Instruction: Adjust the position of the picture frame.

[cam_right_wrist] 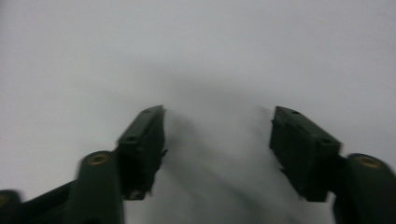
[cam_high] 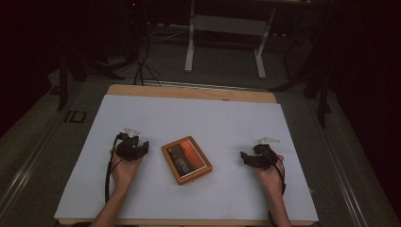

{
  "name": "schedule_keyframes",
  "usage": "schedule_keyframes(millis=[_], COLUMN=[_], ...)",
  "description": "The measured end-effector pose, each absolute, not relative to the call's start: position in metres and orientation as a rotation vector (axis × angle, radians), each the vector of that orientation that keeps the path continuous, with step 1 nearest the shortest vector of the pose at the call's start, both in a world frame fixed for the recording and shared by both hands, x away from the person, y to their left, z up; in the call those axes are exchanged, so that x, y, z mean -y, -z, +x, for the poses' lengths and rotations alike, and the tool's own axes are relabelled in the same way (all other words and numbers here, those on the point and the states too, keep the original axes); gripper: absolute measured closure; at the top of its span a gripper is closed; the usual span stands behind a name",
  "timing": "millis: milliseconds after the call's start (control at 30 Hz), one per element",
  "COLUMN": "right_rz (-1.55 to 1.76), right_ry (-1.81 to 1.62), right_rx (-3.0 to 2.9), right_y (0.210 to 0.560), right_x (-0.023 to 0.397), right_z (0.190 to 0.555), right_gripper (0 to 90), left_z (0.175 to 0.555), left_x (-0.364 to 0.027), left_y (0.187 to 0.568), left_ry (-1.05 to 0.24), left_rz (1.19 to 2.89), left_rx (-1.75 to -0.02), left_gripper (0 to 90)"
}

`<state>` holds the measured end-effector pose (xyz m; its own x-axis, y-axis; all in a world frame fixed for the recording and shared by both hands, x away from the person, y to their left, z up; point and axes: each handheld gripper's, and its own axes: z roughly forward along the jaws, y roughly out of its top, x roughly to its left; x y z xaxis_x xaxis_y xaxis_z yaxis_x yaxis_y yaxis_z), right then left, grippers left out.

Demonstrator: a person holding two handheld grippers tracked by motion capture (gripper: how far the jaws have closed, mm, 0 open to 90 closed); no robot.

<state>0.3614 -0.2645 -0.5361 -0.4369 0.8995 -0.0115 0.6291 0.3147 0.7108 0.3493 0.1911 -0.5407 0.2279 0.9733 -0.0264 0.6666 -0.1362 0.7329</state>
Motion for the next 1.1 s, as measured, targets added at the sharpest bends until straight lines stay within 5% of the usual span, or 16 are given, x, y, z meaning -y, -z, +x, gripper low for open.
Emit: schedule_keyframes(millis=[433, 633, 1100], right_rz=[1.136, 1.053, 0.802], right_ry=[-1.047, -1.097, -1.086], right_rx=[-2.335, -2.398, -2.585], right_y=[0.51, 0.505, 0.5], right_x=[0.229, 0.216, 0.182], right_z=[0.343, 0.332, 0.305], right_gripper=[60.6, 89.7, 89.7], left_z=[0.343, 0.344, 0.372], left_x=[-0.184, -0.178, -0.16], left_y=[0.524, 0.521, 0.523], left_ry=[-0.494, -0.468, -0.403], left_rz=[1.94, 1.974, 2.055], left_rx=[-1.259, -1.177, -1.041], left_gripper=[69.7, 89.4, 89.9])
